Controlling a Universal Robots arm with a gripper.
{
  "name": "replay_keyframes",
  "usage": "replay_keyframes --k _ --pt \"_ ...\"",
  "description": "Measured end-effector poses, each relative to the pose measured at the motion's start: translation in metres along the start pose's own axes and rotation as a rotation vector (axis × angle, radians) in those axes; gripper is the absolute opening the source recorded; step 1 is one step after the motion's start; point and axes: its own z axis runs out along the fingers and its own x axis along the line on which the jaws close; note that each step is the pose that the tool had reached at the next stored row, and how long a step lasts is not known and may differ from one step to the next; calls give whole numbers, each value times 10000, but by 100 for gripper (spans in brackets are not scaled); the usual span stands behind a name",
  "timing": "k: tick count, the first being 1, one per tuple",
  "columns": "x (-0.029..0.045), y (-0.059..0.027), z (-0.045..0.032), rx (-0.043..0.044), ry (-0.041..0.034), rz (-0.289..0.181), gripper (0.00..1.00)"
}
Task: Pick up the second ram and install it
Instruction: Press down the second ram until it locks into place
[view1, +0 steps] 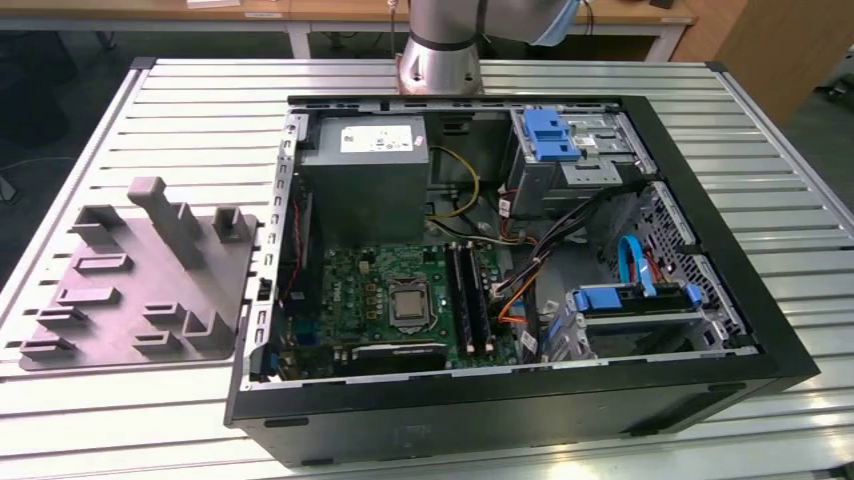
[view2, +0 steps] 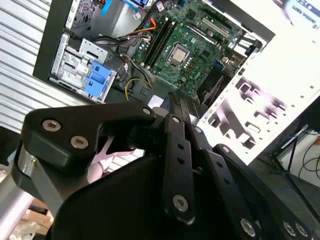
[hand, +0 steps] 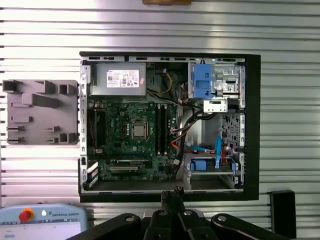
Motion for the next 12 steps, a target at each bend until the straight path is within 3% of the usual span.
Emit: replay_keyframes --k 12 --pt "26 1 217 -2 -1 0 10"
